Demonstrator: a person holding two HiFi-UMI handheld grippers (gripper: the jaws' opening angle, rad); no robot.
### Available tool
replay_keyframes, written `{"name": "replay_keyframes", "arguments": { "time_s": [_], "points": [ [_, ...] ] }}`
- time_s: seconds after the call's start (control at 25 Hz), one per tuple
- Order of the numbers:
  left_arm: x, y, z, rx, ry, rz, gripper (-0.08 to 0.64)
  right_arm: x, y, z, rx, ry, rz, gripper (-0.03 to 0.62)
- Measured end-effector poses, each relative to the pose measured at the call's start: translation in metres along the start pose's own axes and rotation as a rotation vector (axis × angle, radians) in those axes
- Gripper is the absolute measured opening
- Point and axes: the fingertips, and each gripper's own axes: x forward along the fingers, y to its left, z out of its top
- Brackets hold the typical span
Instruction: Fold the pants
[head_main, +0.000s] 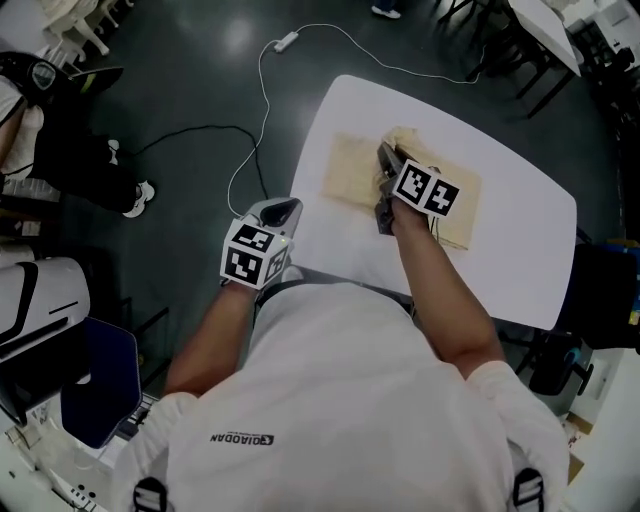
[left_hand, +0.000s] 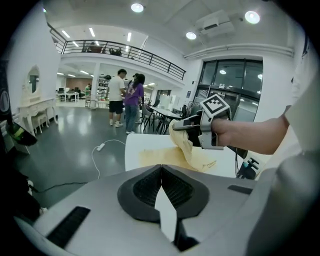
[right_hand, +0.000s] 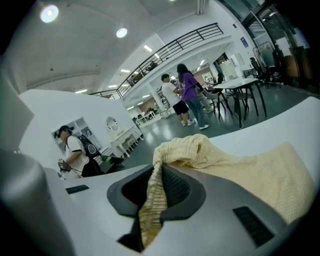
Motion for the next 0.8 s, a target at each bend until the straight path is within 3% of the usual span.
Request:
{"name": "replay_keyframes", "arguments": {
  "time_s": [0.36, 0.52, 0.64, 0.8],
  "points": [
    [-0.030, 0.032, -0.030, -0.106, -0.011, 0.067, 0.028, 0.085, 0.003, -0.084, -0.210, 0.236, -0.092, 0.078],
    [-0.045, 0.043, -0.048, -0.157, -0.013, 0.105, 0.028, 0.104, 0.003, -0.110, -0.244, 0.313, -0.087, 0.101],
    [-0.055, 0.054, -0.063, -0.190, -0.010, 0.130, 0.028, 0.111, 0.011, -0.119, -0.246, 0.341, -0.053, 0.180],
    [-0.065, 0.068, -0.071, -0.200, -0.010, 0.138, 0.028, 0.109, 0.033, -0.111, -0.306, 0.305, -0.017, 0.186]
  ]
}}
